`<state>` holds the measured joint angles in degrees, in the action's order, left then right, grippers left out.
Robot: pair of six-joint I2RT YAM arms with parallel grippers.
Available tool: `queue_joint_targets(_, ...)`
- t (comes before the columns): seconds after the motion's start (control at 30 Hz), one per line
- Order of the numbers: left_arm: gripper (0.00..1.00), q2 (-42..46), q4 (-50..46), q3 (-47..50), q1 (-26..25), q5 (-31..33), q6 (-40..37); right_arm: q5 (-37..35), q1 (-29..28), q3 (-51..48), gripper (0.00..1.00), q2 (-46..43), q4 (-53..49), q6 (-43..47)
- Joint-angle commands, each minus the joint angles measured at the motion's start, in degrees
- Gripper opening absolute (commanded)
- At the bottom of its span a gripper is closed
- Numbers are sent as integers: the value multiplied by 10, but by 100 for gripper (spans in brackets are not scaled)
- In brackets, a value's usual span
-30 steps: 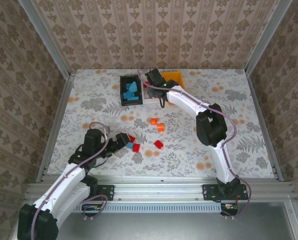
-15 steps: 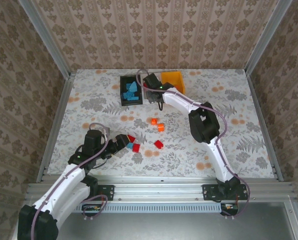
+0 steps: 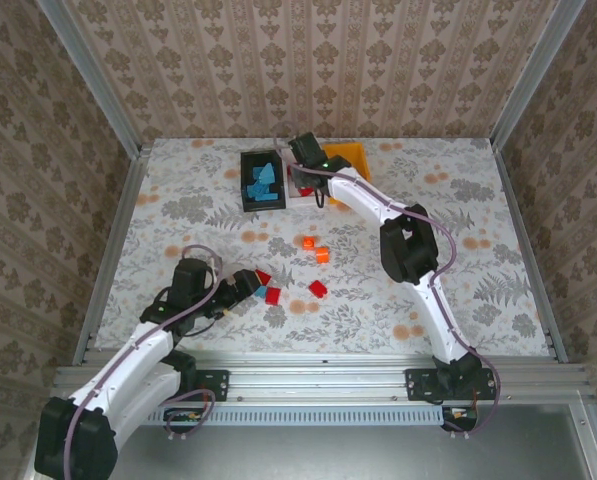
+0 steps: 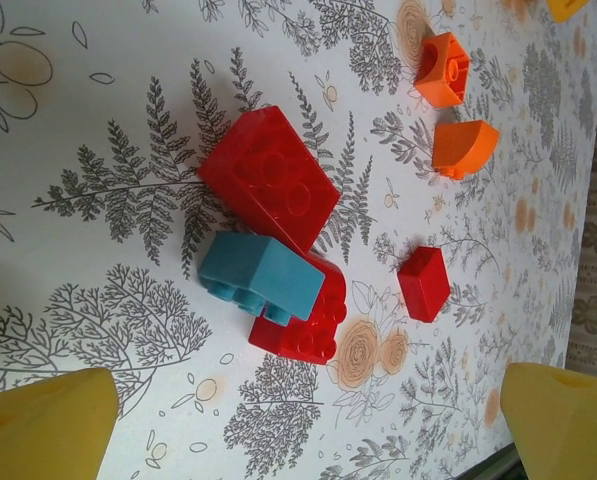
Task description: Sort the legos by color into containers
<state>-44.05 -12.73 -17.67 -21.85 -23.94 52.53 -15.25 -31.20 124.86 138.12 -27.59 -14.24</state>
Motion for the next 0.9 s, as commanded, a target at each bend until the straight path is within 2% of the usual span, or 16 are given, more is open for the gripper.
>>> queue_joint_targets(0.0,100,0,6,-17,8,5,-24,14,-20,-83,34,-86,40,14)
queue_joint_targets(0.13,100,1,-4,-27,14,1,-34,-20,-47,-232,38,-205,70,-5)
queue_joint_targets(0.17,100,2,-4,-28,15,0,-35,-21,-54,-285,41,-238,74,-21)
queue_joint_targets(0.27,100,8,0,-25,16,-1,-33,-37,-87,-425,60,-325,90,-39)
queue_joint_targets(0.3,100,9,2,-21,16,-2,-33,-38,-97,-463,63,-352,96,-44)
queue_joint_targets(0.47,100,17,-1,-18,17,-8,-32,-39,-141,-574,69,-435,48,-67)
queue_joint_targets(0.53,100,26,-6,-16,16,-8,-31,-4,-163,-614,73,-451,46,-69)
queue_joint_targets(0.67,100,56,-12,-2,16,-4,-21,17,-204,-652,78,-440,39,-63)
queue_joint_targets(0.73,100,67,-19,3,16,-5,-16,46,-206,-657,79,-428,37,-58)
queue_joint_targets(0.87,100,83,-26,5,14,-11,-4,58,-206,-664,79,-403,49,-55)
